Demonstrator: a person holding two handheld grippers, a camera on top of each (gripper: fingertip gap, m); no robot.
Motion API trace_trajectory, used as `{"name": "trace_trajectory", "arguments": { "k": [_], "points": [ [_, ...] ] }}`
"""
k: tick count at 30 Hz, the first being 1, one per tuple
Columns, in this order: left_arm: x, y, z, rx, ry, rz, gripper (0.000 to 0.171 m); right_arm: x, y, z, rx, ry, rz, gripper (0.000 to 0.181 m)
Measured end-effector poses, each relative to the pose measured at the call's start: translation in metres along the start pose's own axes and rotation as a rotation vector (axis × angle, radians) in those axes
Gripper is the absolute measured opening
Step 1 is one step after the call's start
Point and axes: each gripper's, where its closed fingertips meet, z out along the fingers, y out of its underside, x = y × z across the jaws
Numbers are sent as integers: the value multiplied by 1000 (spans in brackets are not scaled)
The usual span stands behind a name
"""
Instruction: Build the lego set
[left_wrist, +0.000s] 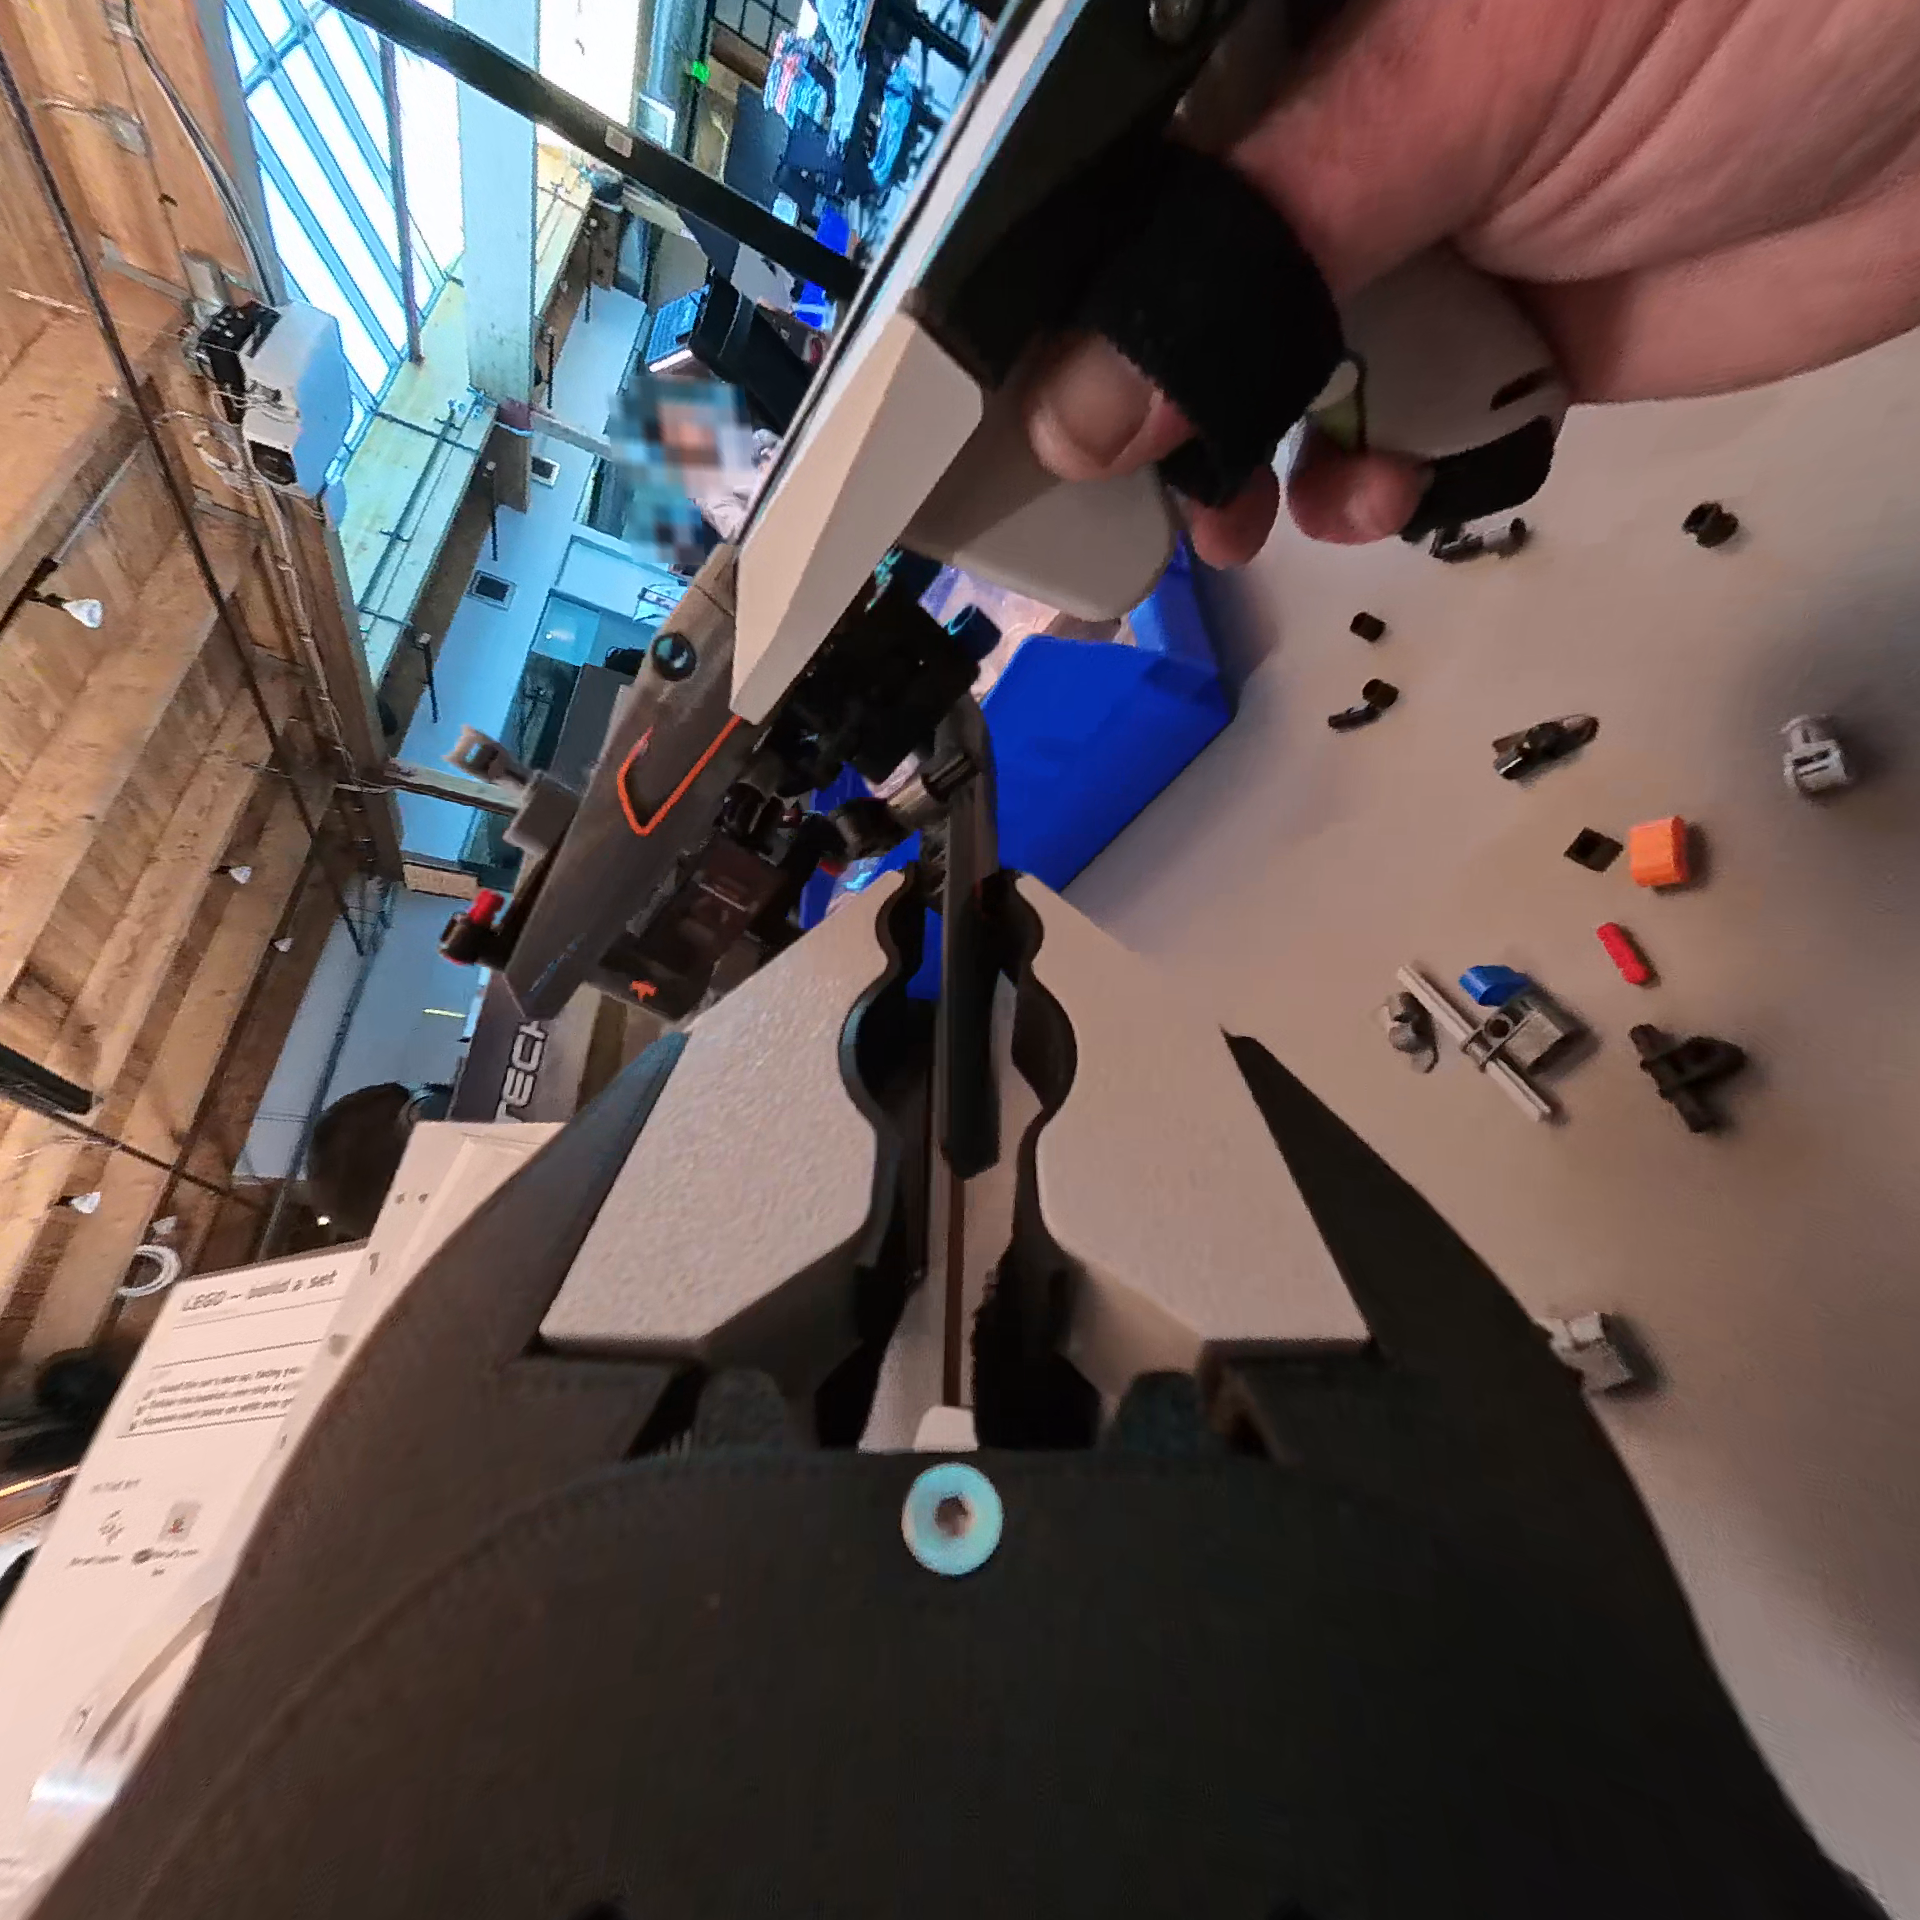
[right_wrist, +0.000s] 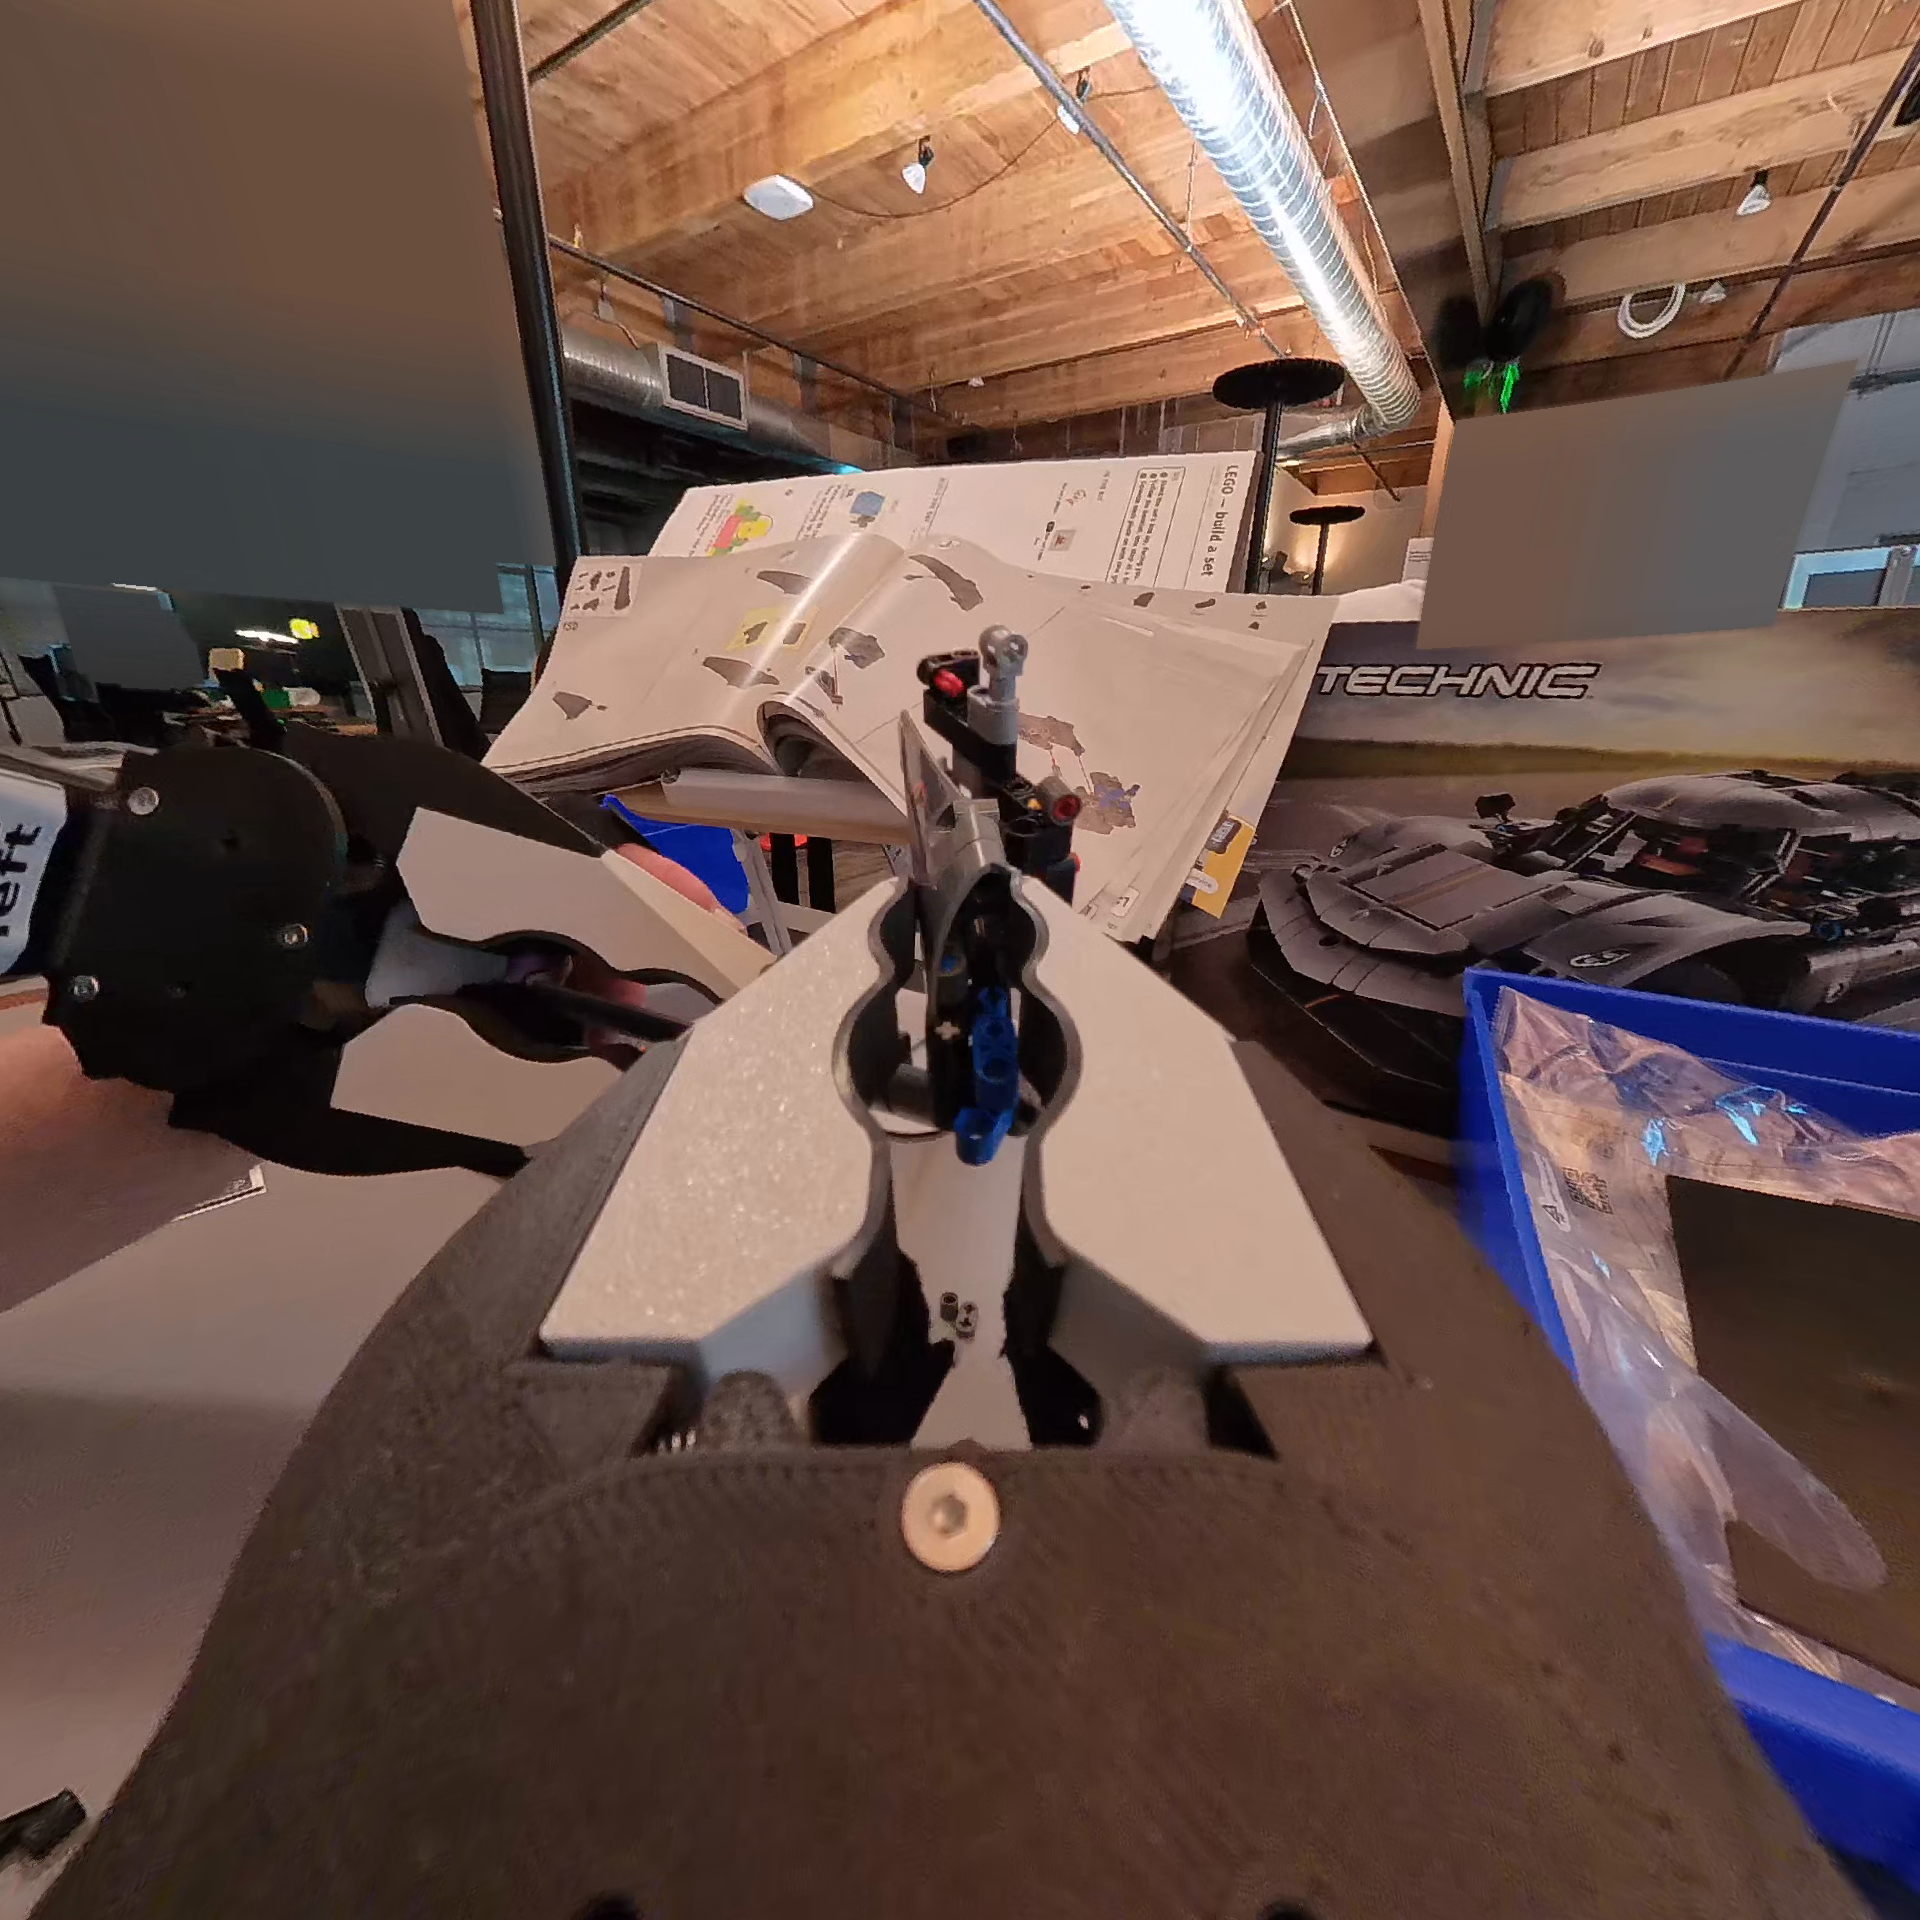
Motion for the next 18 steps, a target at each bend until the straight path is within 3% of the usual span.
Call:
{"name": "trace_trajectory", "arguments": {
  "k": [6, 9, 13, 18],
  "points": [
    [-5, 3, 0, -15, -24, -7, 10, 1, 0, 1, 2, -3, 22, 17],
    [-10, 4, -2, -18, -42, -5, 9, 5, 0, 0, 5, 18, 27, 27],
    [-15, 2, -5, -11, -62, 7, 8, 1, 13, 7, -52, -28, 83, 31],
    [-10, 1, -6, -18, -49, 54, 9, -4, 20, 9, -78, -64, 108, 17]
  ]
}}
